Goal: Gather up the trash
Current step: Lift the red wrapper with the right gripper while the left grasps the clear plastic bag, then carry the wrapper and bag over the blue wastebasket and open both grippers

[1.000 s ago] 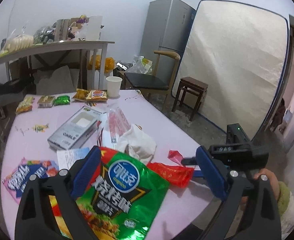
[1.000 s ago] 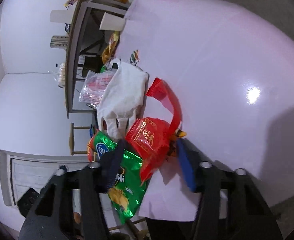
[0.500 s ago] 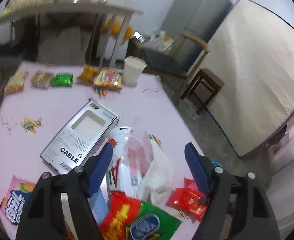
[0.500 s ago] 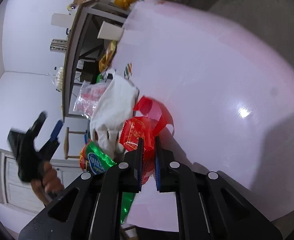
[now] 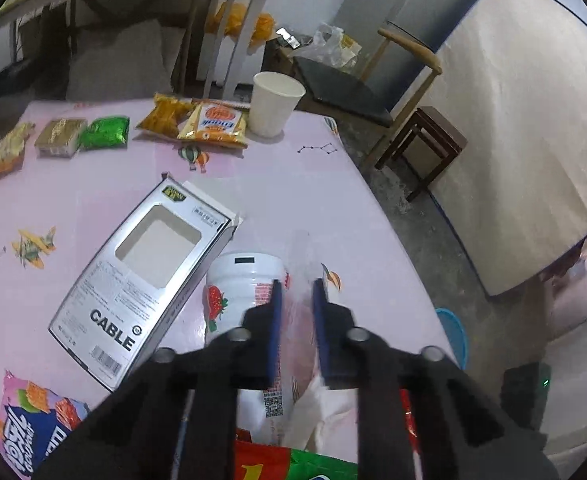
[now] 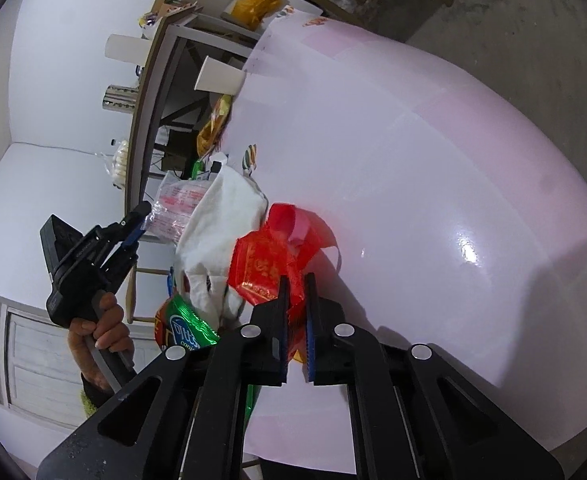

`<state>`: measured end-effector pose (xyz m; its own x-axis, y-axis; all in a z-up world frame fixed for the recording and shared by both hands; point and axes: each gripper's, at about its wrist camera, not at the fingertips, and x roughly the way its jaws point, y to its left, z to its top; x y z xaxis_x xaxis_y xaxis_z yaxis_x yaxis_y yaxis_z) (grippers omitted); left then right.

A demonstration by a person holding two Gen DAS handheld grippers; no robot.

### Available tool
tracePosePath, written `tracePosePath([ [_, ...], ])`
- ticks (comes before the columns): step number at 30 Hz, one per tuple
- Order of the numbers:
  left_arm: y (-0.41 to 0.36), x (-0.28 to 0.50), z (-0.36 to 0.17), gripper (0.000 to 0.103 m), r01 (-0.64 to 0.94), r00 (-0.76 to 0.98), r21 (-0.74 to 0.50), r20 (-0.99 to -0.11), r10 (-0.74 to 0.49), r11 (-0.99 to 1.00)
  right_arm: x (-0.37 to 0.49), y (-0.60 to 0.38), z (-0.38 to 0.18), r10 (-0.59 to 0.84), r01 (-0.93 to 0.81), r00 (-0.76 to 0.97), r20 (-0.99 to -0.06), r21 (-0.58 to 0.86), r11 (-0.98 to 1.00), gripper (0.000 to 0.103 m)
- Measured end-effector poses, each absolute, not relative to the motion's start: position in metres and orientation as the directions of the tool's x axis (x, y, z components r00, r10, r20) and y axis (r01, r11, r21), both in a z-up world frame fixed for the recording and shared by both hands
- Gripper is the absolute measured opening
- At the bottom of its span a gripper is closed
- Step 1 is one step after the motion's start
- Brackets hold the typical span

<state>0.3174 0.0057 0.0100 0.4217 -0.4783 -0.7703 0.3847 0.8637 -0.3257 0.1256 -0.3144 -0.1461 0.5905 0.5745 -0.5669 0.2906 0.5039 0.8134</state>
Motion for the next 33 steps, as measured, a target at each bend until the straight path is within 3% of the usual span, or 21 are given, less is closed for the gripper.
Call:
tracePosePath([
  [3,0.002,0.310,0.018,0.001,0.412,0.467,-0.263,-0.761,-0.450,0.872,0.123,-0.315,-0.142,0.562,0.283,0.602,-0.567,0.810,0.514,0.004],
  [8,-0.002,0.293,0.037,0.000,0.439,0.571,-0.150,-0.714,-0.404,0.886,0.120,-0.317,-0.137,0.545,0.282,0.621,-0.564,0.809,0.516,0.003],
  [14,-0.002,0.261,0.077,0.000,0.441,0.715,-0.019,-0.597,-0.364,0.897,0.114,-0.324,-0.125,0.521,0.267,0.653,-0.550,0.811,0.521,0.003],
  [20,-0.005,0.219,0.115,0.000,0.467,0.769,0.017,-0.501,-0.397,0.884,0.102,-0.339,-0.106,0.495,0.239,0.706,-0.506,0.829,0.506,0.003],
  [26,-0.033,0.180,0.145,0.000,0.566,0.730,-0.018,-0.452,-0.512,0.824,0.074,-0.367,-0.084,0.442,0.219,0.768,-0.463,0.839,0.498,0.002],
  [33,-0.110,0.163,0.143,0.000,0.735,0.470,-0.252,-0.479,-0.741,0.629,0.012,-0.434,-0.074,0.255,0.295,0.853,-0.455,0.824,0.483,0.002],
])
